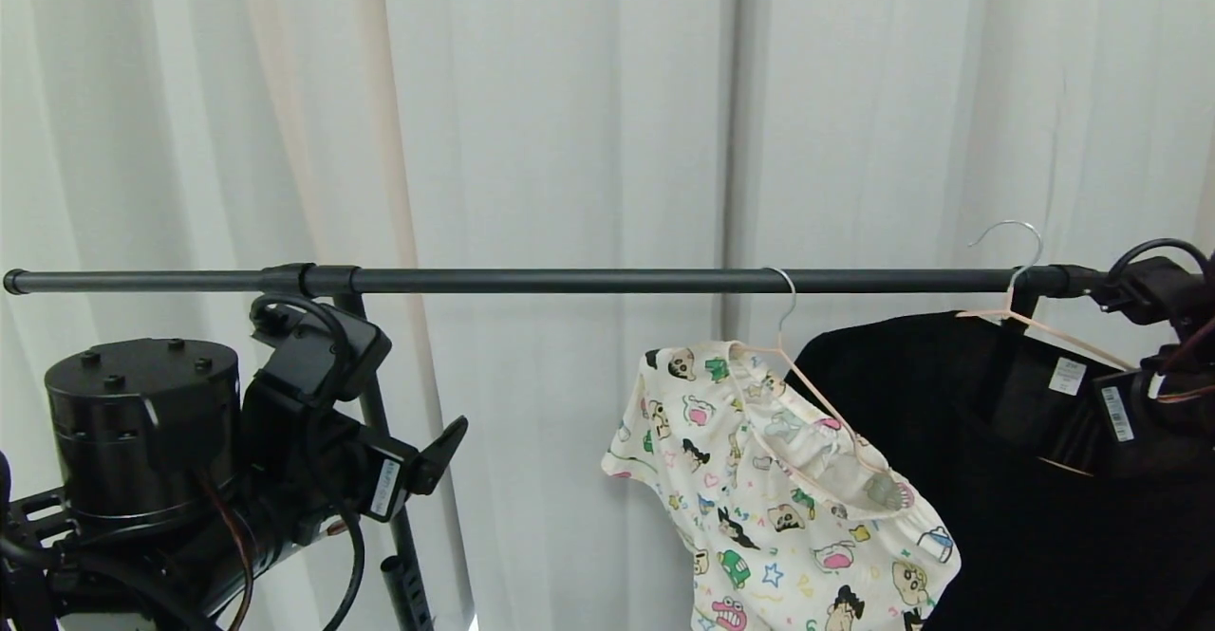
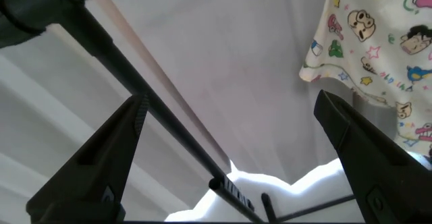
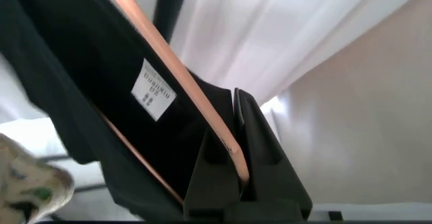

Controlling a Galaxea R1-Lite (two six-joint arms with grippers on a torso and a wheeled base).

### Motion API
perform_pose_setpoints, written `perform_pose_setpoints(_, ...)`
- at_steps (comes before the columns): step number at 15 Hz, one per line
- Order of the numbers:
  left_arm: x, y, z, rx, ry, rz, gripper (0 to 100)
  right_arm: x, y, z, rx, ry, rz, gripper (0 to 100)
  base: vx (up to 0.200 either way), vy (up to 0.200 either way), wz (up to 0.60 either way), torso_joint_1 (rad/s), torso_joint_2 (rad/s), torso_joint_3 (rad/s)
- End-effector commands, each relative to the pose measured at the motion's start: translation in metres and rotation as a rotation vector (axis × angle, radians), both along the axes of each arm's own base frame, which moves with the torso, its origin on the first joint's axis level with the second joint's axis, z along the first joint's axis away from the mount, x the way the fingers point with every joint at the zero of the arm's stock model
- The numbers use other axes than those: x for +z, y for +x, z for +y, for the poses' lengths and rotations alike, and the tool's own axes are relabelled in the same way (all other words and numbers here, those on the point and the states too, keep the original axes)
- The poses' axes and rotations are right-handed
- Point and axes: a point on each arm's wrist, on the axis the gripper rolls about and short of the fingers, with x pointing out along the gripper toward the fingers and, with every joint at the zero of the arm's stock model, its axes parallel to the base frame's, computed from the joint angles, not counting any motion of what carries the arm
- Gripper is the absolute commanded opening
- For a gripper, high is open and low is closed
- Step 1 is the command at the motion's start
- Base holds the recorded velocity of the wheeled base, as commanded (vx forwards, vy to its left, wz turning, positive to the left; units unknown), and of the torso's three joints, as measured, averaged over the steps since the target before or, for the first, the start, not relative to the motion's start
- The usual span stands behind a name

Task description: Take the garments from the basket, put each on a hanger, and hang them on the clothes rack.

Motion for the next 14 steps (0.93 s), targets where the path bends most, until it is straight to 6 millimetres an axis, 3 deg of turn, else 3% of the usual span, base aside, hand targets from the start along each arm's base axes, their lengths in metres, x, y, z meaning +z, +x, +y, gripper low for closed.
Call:
perform_pose_setpoints(1,-0.002,0.000,0.000,-0.002,0.015,-0.002,100,-0.017,0.018,0.011,0.012,-0.019,0.062,0,0.000,0.000,0.00,0.000,0.00,0.000)
perform_pose_setpoints(5,-0.001,0.003,-0.002,-0.009,0.017,-0.021,100,-0.024,0.040,0.028,0.047,-0.032,0.042,0,0.000,0.000,0.00,0.000,0.00,0.000)
perform_pose_setpoints(14,-0.003,0.006,-0.003,-0.009,0.016,-0.021,100,-0.036,0.042,0.047,0.105,-0.044,0.076,0,0.000,0.000,0.00,0.000,0.00,0.000)
